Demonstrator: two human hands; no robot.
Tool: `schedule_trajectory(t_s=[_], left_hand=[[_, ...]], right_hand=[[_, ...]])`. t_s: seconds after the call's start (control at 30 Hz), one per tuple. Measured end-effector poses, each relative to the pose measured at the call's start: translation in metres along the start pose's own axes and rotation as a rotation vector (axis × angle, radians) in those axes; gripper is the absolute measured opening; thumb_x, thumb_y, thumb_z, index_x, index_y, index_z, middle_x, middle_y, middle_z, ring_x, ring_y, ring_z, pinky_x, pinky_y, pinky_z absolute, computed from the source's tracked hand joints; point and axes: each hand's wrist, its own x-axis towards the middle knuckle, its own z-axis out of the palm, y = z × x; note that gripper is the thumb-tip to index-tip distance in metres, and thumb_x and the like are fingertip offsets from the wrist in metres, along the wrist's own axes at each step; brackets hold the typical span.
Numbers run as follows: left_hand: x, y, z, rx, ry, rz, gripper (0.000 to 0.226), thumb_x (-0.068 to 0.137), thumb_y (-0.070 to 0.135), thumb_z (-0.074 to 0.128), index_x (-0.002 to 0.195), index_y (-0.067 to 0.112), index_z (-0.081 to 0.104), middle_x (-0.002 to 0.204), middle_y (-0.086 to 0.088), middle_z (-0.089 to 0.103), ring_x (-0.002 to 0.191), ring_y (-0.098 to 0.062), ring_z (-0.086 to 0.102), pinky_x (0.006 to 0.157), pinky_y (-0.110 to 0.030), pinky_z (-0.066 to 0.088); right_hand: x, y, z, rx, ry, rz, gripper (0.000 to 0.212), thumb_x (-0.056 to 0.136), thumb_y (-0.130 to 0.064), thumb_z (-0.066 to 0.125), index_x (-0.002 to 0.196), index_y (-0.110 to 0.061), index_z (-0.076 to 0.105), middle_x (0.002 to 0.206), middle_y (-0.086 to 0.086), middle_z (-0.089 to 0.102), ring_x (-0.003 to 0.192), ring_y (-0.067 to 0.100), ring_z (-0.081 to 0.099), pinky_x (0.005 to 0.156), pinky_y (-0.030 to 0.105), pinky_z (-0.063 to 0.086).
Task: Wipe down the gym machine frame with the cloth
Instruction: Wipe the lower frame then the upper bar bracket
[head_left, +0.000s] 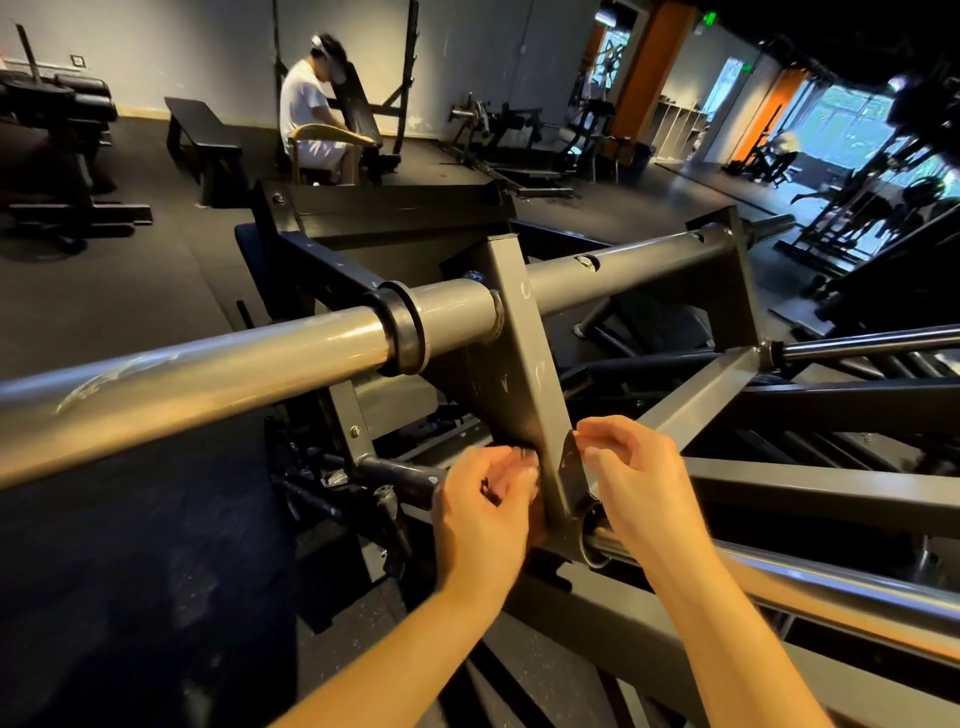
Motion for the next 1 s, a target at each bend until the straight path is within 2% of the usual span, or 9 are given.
schedule_trajectory(t_s=[0.17,0.27,0.4,0.47,0.53,0.7,0.77,0.87,1.0], left_hand=[[0.059,0.027,0.0,-0.07,0.218,0.04,0.014,0.095,0.028,0.07,0.107,0.034,0.067,0.099,0.019,0.067,0.099,0.009,0.061,0.08,-0.007,0.051],[0.037,0.013,0.006,-0.096,0.209,-0.063,0.014,0.096,0.032,0.069,0.11,0.03,0.069,0.099,0.014,0.07,0.097,0.003,0.065,0.083,-0.026,0.059],[0.028,0.012,0.002,-0.059,0.151,-0.16,0.007,0.095,0.024,0.07,0.097,0.03,0.067,0.087,0.011,0.068,0.083,0.011,0.063,0.072,-0.029,0.063],[0.042,0.024,0.0,-0.094,0.173,-0.09,0.007,0.096,0.025,0.07,0.102,0.028,0.067,0.089,0.013,0.066,0.082,0.012,0.063,0.06,-0.018,0.059],[0.055,0.03,0.002,-0.088,0.222,-0.002,0.011,0.096,0.025,0.071,0.107,0.026,0.068,0.093,0.014,0.067,0.089,0.012,0.062,0.069,-0.008,0.052],[0.06,0.009,0.0,-0.105,0.283,-0.211,0.012,0.096,0.02,0.067,0.086,0.026,0.064,0.086,0.008,0.065,0.089,-0.013,0.065,0.067,-0.026,0.056],[0.057,0.011,-0.002,-0.078,0.226,-0.179,0.005,0.096,0.023,0.068,0.094,0.028,0.067,0.09,0.011,0.066,0.089,-0.009,0.066,0.069,-0.037,0.062],[0.058,0.032,-0.002,-0.079,0.2,-0.062,0.011,0.094,0.028,0.072,0.096,0.036,0.065,0.091,0.017,0.066,0.089,0.005,0.064,0.075,-0.026,0.056],[0.076,0.032,-0.004,-0.222,0.308,-0.228,0.016,0.094,0.023,0.07,0.089,0.036,0.062,0.092,0.009,0.069,0.087,-0.011,0.069,0.083,-0.042,0.06]], right_hand=[[-0.002,0.001,0.002,-0.022,0.003,-0.03,0.029,0.103,-0.018,0.057,0.129,-0.028,0.064,0.116,-0.012,0.067,0.092,-0.007,0.057,0.057,0.007,0.041],[-0.001,0.001,0.003,-0.03,0.006,-0.033,0.029,0.103,-0.017,0.057,0.129,-0.028,0.065,0.115,-0.013,0.067,0.092,-0.008,0.056,0.063,0.008,0.04],[-0.002,0.001,0.001,-0.036,0.003,-0.023,0.028,0.104,-0.018,0.055,0.128,-0.027,0.065,0.114,-0.012,0.067,0.09,-0.006,0.057,0.058,0.007,0.042],[-0.002,0.0,0.001,-0.048,-0.002,-0.024,0.029,0.104,-0.017,0.055,0.129,-0.027,0.064,0.115,-0.012,0.067,0.087,-0.006,0.058,0.051,0.005,0.042],[-0.002,0.0,0.001,-0.054,0.0,-0.014,0.029,0.104,-0.017,0.055,0.13,-0.028,0.064,0.116,-0.011,0.067,0.085,-0.007,0.058,0.049,0.004,0.042],[-0.003,-0.003,-0.001,-0.079,-0.001,-0.022,0.029,0.104,-0.016,0.055,0.13,-0.028,0.063,0.114,-0.011,0.067,0.081,-0.005,0.058,0.048,0.004,0.041],[-0.004,-0.004,-0.001,-0.09,0.003,-0.026,0.03,0.104,-0.016,0.055,0.131,-0.027,0.064,0.114,-0.012,0.066,0.084,-0.006,0.057,0.05,0.006,0.041],[-0.004,-0.004,0.0,-0.094,0.013,-0.032,0.031,0.104,-0.017,0.055,0.132,-0.028,0.063,0.119,-0.011,0.066,0.086,-0.008,0.055,0.05,0.005,0.041],[-0.004,-0.002,-0.001,-0.097,0.012,-0.03,0.031,0.104,-0.018,0.054,0.132,-0.029,0.062,0.12,-0.011,0.066,0.085,-0.008,0.055,0.049,0.004,0.041]])
